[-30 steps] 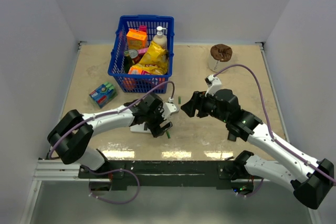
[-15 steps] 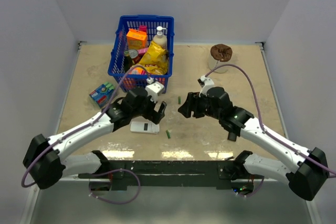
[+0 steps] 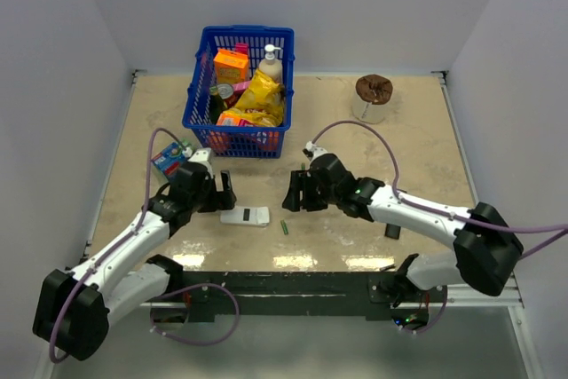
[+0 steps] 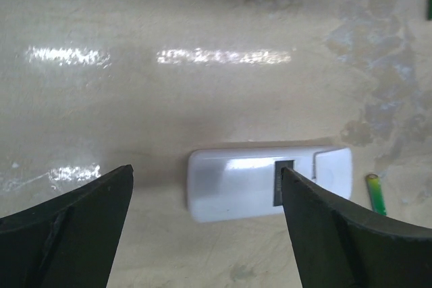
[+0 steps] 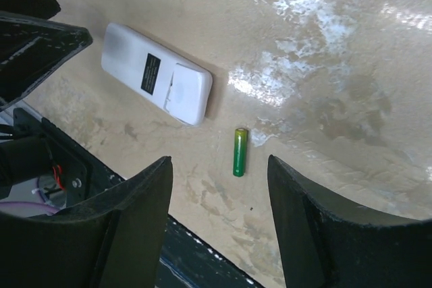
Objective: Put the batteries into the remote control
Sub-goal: Load the battery cover into the remote control.
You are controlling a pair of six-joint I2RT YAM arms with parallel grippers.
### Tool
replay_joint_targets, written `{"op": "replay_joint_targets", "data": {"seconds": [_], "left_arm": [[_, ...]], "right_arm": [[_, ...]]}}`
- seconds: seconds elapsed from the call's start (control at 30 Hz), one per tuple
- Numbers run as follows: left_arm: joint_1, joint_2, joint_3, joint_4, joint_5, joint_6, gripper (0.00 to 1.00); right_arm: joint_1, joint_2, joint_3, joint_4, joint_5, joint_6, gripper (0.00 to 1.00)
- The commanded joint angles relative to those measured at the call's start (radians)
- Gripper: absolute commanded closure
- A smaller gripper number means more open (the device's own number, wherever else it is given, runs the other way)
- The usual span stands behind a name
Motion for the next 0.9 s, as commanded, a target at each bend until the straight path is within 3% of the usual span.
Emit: {"op": "replay_joint_targets", "data": {"seconds": [0.0,0.23,0.87], "left_arm": [[0.047,0.012,-0.05,0.017,0.031,-0.07,0.06],[0.056,0.055,-0.104,0.086,0.084,-0.113,0.08],[0.056,0.104,-0.144,0.129,0.201,-0.137,0.17]], "right_arm": [[0.036,0.057,0.078,0.065,0.051,0.049,0.4],[0.066,0.183,0.129,0.076,0.091,0.071,0.46],[0.092,0.398,0.236,0.058,0.071,0.077,0.49]]}}
